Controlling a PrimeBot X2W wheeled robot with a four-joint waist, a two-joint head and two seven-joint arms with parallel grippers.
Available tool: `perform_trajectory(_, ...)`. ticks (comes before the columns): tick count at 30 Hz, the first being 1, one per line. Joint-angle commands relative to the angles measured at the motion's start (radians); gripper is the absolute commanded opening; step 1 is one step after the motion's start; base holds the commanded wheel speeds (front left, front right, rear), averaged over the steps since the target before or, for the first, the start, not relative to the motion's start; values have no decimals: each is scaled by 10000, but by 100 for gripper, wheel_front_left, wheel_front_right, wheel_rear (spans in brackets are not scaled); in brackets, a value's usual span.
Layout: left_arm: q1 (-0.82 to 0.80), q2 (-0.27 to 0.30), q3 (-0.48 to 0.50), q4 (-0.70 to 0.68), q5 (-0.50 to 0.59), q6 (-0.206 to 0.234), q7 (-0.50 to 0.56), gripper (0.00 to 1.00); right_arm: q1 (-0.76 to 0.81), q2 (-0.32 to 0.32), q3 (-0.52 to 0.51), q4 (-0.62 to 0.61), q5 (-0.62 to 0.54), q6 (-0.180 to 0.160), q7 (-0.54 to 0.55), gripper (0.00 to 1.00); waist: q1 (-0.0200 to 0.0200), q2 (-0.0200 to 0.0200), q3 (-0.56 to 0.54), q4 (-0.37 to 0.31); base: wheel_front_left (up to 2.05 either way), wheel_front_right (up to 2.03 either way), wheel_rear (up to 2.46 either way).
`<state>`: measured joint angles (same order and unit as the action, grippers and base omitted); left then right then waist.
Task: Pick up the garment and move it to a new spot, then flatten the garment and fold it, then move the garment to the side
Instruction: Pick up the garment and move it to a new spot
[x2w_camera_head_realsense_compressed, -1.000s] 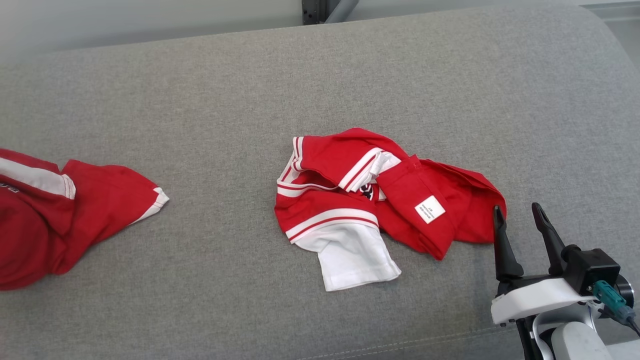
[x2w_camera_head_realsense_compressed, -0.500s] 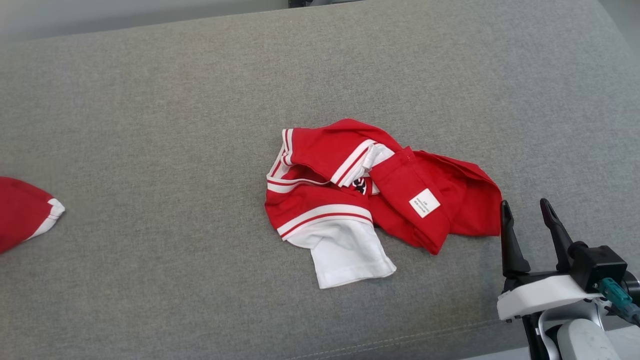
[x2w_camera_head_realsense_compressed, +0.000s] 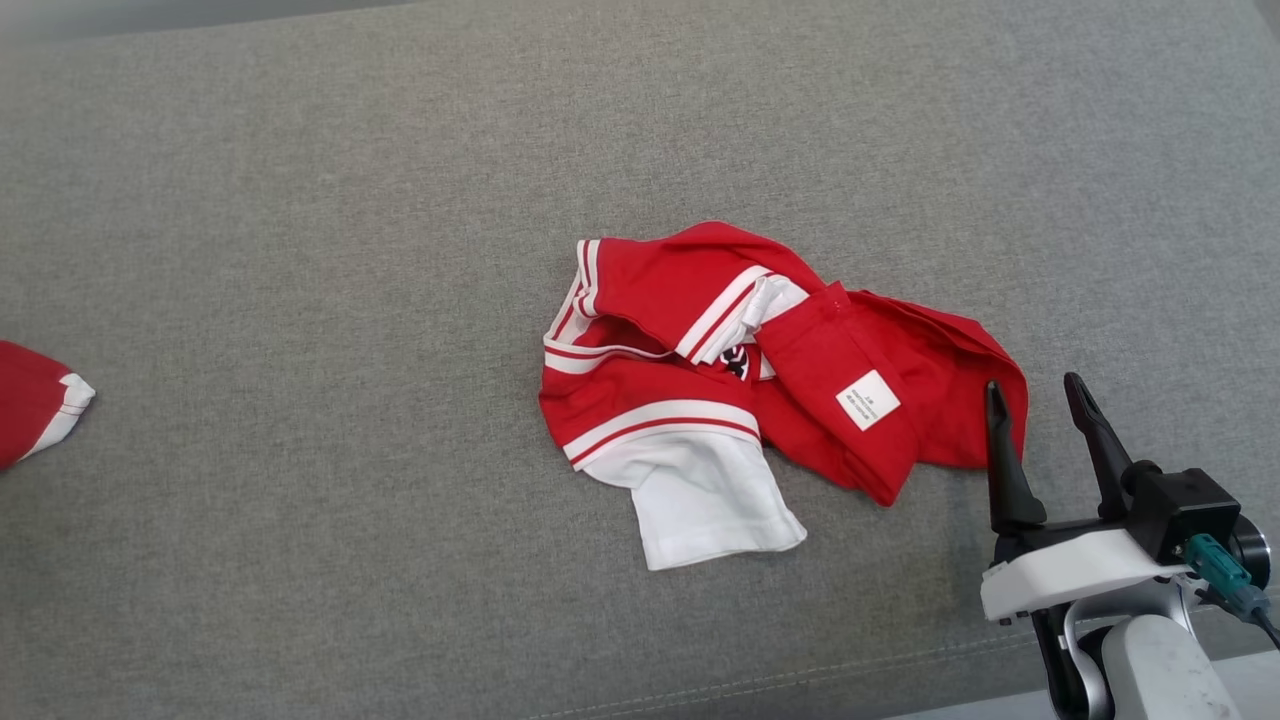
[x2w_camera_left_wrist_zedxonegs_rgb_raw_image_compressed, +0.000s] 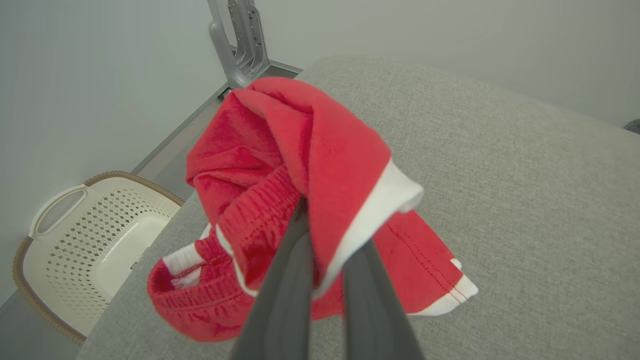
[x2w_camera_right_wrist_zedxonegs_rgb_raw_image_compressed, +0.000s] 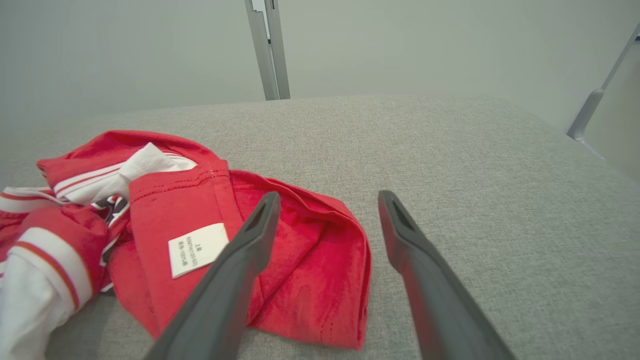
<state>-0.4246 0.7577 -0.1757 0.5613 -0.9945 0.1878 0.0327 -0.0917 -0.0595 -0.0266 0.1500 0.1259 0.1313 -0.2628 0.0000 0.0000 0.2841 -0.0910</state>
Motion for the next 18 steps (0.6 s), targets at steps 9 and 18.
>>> perform_trajectory(9,-167,-1517,-755,1454,753,76,-1662,100,110,-12,-7,53,99,-10,-33,100,0,0,-239,-158,0,0,0)
perform_trajectory(18,2012,-2679,-1484,-2197,2263,769,-2954,100,555,-166,-137,-750,-272,-10,-33,100,0,0,-1411,-225,0,0,0)
